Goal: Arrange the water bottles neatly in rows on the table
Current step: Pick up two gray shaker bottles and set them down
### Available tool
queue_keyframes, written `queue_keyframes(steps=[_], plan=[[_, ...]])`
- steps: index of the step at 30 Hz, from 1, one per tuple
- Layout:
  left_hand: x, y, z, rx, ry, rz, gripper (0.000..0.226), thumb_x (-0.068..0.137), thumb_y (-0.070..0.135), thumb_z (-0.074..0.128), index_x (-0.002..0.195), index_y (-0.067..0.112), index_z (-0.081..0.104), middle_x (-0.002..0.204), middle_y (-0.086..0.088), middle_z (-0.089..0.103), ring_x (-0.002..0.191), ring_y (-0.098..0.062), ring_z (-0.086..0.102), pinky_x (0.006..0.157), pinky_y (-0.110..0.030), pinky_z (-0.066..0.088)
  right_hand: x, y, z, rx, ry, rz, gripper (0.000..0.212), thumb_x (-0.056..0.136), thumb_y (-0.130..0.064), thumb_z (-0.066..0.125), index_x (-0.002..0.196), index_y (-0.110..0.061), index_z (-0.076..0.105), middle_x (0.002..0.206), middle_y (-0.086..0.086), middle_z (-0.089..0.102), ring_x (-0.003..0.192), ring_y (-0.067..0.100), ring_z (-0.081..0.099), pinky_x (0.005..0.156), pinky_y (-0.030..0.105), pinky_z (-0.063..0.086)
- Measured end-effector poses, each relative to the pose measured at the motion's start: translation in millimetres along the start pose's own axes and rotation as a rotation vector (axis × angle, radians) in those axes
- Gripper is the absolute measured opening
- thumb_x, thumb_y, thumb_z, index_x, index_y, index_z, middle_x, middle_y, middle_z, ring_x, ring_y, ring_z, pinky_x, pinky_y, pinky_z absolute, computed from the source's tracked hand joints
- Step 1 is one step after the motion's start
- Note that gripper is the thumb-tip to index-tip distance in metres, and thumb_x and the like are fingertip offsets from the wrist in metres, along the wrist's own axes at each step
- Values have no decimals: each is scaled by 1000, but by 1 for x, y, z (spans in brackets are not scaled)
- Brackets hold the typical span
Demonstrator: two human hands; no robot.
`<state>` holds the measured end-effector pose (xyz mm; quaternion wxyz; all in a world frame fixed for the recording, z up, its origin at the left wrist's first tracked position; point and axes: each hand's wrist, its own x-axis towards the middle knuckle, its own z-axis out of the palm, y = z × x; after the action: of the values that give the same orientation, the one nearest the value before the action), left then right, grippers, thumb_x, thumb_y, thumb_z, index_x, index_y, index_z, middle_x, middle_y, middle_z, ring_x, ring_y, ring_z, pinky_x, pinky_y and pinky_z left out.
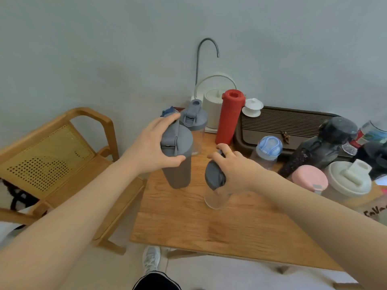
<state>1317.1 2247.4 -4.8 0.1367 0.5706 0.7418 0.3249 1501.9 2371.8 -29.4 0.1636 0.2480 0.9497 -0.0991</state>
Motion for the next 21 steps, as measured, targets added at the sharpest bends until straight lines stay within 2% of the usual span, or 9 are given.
queue_keyframes(steps=[2,3,6,9,15,19,21], plan=[[7,-7,-12,-26,40,3,90,69,23,78,140,33,24,125,17,30,112,4,28,90,-15,25,6,0,-17,-11,-50,-12,99,68,-59,69,144,-31,12,154,4,9,134,34,26,102,51,39],[12,-11,-20,-35,56,3,90,69,22,78,140,32,24,124,18,30,111,5,28,89,-13,24,12,-1,-29,-24,-16,-27,97,69,-62,65,144,-29,14,153,4,17,135,32,27,104,49,36],[30,-28,-43,-13,71,-2,90,69,23,78,140,32,24,124,16,30,111,2,29,89,-18,26,42,-7,-69,64,234,-49,68,80,-55,55,135,-18,39,134,7,45,123,29,42,100,43,39],[46,-54,-60,37,39,-10,91,68,27,78,140,35,23,127,11,34,112,-5,34,89,-22,29,92,-25,-96,129,361,-44,45,87,-40,53,123,-12,49,121,10,52,111,29,49,91,42,43],[74,-116,-80,110,-22,-33,92,68,34,76,141,38,20,141,2,33,124,-17,38,91,-24,32,213,-60,-102,-157,178,56,40,89,-36,51,118,-8,46,116,15,55,107,35,50,81,39,39],[95,-152,-92,91,-12,-61,90,69,35,75,140,39,20,143,2,29,126,-20,37,91,-28,36,269,-68,-80,-186,-1,209,45,90,-31,51,127,-10,36,126,18,49,115,39,47,87,42,38],[107,-167,-98,82,-18,-63,89,70,35,74,140,39,20,144,2,29,126,-21,36,92,-31,38,284,-67,-70,-187,-24,256,44,90,-27,51,128,-12,34,126,18,46,112,39,49,87,42,38]])
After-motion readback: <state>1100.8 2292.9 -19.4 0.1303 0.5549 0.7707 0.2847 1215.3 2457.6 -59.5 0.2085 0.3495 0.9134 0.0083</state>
